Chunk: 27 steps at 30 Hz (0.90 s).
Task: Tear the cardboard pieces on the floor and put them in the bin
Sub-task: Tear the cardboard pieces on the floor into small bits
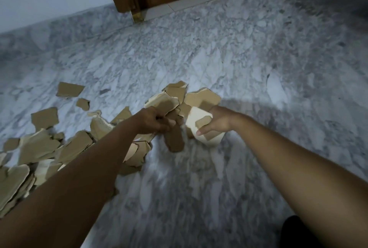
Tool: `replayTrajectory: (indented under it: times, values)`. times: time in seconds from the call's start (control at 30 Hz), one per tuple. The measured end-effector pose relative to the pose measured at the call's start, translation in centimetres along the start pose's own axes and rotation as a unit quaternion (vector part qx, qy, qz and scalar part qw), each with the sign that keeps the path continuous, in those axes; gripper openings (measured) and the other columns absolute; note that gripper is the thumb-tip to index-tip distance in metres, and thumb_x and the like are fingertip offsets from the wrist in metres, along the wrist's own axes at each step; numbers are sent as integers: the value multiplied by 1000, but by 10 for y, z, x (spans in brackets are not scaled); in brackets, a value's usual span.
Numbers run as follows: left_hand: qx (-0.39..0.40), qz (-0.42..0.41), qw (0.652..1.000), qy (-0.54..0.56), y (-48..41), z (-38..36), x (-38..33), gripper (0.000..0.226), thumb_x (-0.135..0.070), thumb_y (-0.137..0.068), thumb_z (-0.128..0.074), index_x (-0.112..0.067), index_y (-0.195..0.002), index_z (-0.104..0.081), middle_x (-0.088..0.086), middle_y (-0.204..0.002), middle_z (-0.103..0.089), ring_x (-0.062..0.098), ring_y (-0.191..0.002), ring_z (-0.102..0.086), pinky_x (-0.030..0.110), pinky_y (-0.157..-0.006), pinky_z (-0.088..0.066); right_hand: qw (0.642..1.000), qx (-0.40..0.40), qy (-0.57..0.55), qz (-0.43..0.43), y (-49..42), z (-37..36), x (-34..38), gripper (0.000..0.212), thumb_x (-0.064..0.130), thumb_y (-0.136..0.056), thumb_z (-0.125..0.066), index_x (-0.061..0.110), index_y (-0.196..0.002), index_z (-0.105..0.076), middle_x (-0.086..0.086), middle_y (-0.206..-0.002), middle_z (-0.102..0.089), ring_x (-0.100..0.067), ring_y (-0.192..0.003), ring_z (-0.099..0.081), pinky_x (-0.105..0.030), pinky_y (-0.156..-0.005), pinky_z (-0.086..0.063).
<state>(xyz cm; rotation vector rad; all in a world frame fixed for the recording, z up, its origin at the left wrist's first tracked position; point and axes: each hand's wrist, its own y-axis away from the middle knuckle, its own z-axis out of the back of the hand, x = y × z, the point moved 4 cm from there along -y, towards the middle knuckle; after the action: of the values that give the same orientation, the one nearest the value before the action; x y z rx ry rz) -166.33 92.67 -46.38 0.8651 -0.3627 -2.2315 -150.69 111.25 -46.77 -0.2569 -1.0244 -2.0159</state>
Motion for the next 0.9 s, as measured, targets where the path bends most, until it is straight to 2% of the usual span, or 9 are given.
replayTrajectory:
  times: [0.1,0.2,0.3,0.4,0.5,0.57,0.63,0.73,0.9]
  values:
    - [53,-20,998,-14,12,-14,8,21,-39,-73,-84,-25,-88,-79,-7,-92,-76,8,-93,-69,35,-87,-54,996,-78,46,-11,-18,-32,9,87,57,-62,-86,32,-137,-50,-7,-138,-53,-31,-121,-53,-37,-96,-49]
    - [53,-61,995,-55,12,-25,4,20,-35,-66,-89,-24,-80,-79,-10,-83,-76,6,-85,-70,28,-79,-53,989,-144,16,-20,-22,-42,10,83,54,-64,-86,27,-136,-54,-9,-133,-51,-33,-119,-54,-38,-96,-50]
    - [28,-96,989,-110,11,-31,-8,10,-28,-70,-83,-28,-74,-74,-17,-68,-66,5,-72,-63,22,-67,-44,996,-79,49,-15,-18,-43,8,93,51,-66,-87,31,-147,-45,-7,-139,-55,-28,-124,-55,-30,-91,-46]
    - [44,-113,980,-155,10,-41,-19,29,-14,-77,-73,-28,-62,-53,-16,-62,-49,10,-72,-50,10,-56,-32,998,17,57,-31,-11,-38,-6,107,53,-64,-88,36,-154,-32,-4,-143,-53,-25,-126,-53,-29,-96,-47]
    - [52,-136,972,-185,6,-45,-26,33,-13,-78,-73,-29,-66,-47,-16,-69,-42,12,-79,-47,7,-55,-29,996,32,69,-48,-7,-28,-20,92,56,-58,-89,28,-138,-55,-1,-125,-63,-22,-110,-61,-30,-90,-52]
    - [24,-163,961,-220,4,-41,-29,23,-21,-72,-79,-27,-79,-58,-14,-83,-48,16,-89,-53,14,-63,-30,995,27,83,-48,-5,-26,-19,85,60,-51,-89,23,-123,-63,-1,-117,-65,-22,-104,-62,-33,-87,-55]
    - [-8,-188,955,-232,3,-39,-26,43,-27,-66,-83,-24,-104,-62,-8,-109,-56,18,-105,-55,22,-74,-35,995,49,77,-34,-6,-26,-15,103,64,-41,-87,23,-131,-58,-1,-124,-63,-23,-108,-61,-33,-88,-54]
    - [-15,-206,935,-289,-3,-42,-24,75,-44,-61,-85,-35,-129,-55,-9,-135,-51,18,-123,-46,27,-92,-37,997,51,63,-3,-10,-10,-1,106,49,-52,-93,21,-142,-45,2,-133,-55,-21,-115,-56,-35,-96,-52]
    - [-16,-210,928,-309,-7,-42,-31,62,-61,-61,-79,-40,-116,-59,-4,-134,-41,21,-125,-37,37,-96,-35,998,-41,41,15,-38,48,23,74,37,-62,-93,15,-126,-64,0,-117,-68,-19,-99,-64,-27,-76,-50]
